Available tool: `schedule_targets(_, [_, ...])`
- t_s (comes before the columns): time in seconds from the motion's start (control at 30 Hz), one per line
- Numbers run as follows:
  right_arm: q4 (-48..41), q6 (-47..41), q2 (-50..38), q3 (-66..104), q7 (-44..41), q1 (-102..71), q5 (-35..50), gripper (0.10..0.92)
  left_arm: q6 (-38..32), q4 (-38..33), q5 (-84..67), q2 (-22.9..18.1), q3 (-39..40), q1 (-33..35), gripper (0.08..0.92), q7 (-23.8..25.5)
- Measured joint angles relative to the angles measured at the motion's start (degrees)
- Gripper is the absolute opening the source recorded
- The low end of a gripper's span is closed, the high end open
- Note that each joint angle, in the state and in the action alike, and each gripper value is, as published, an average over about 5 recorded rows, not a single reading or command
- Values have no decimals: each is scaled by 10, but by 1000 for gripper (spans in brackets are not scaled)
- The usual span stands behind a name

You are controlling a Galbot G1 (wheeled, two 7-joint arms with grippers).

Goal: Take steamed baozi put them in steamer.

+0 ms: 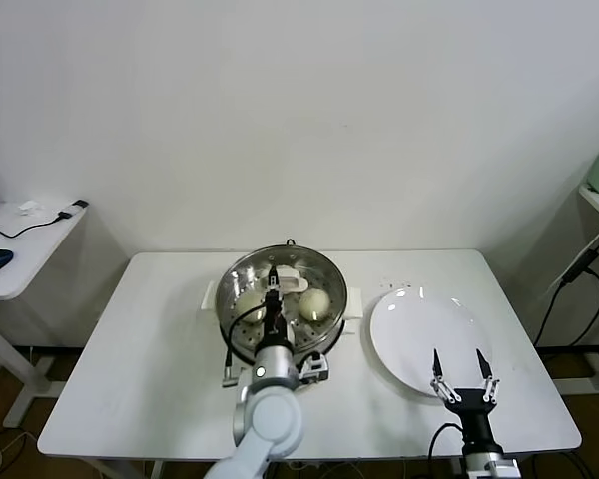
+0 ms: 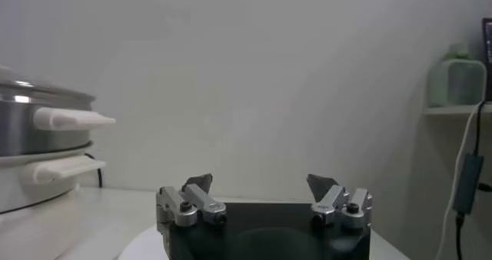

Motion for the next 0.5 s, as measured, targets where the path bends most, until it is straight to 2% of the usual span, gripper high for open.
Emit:
schedule_targets(0.13, [0, 4, 1, -1, 0, -1, -2, 823, -2, 2, 0, 0, 0, 1, 132, -3])
schedule_targets(0.23, [0, 5, 1, -2, 0, -2, -3, 823, -3, 3, 0, 0, 0, 1, 163, -5])
schedule_targets(0.5, [7, 1, -5, 0, -3, -6, -1, 823, -8, -14, -15, 10, 0, 10, 388, -1])
